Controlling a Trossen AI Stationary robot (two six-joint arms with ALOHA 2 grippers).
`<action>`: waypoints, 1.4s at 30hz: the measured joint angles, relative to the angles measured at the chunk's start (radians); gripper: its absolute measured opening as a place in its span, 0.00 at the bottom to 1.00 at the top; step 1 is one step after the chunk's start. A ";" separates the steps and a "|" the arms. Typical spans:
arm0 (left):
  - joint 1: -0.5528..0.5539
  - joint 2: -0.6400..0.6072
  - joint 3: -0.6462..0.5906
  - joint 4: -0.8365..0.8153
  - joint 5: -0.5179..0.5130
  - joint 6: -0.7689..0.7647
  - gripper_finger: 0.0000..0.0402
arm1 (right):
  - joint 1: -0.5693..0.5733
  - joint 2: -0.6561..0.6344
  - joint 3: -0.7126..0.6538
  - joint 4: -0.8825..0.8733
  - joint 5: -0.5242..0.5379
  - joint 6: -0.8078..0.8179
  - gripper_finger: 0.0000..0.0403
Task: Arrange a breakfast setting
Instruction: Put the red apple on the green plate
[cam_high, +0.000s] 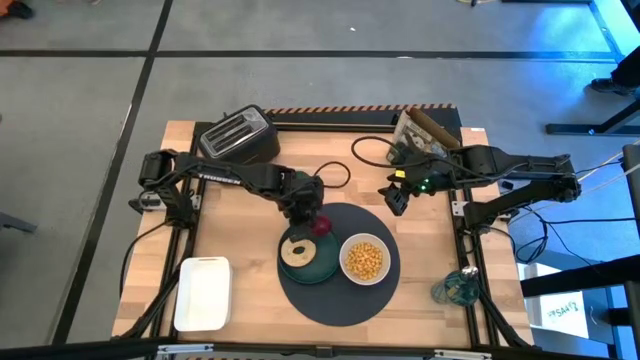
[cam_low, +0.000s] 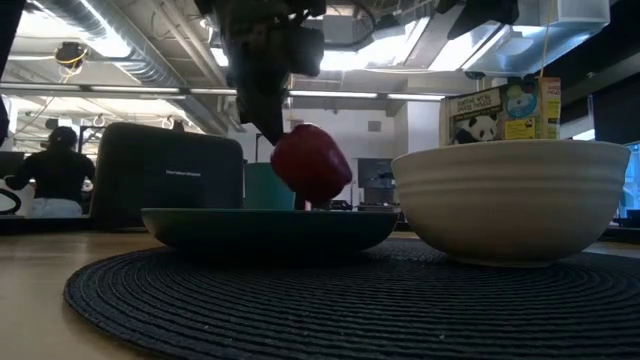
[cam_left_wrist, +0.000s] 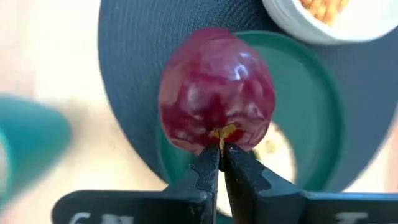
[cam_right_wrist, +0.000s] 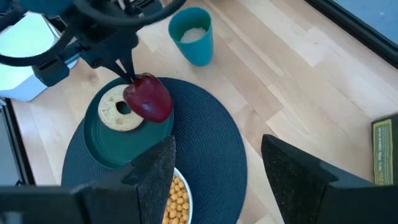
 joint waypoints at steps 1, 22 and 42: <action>-0.002 0.000 0.000 0.000 -0.015 0.047 0.04 | 0.000 0.000 0.000 0.000 0.000 0.000 0.57; -0.082 0.000 0.000 -0.027 -0.474 0.889 0.06 | 0.000 0.000 0.000 0.006 0.002 -0.026 0.57; -0.170 0.000 0.000 0.079 -0.774 1.594 0.06 | 0.000 0.000 0.000 0.011 0.025 -0.014 0.57</action>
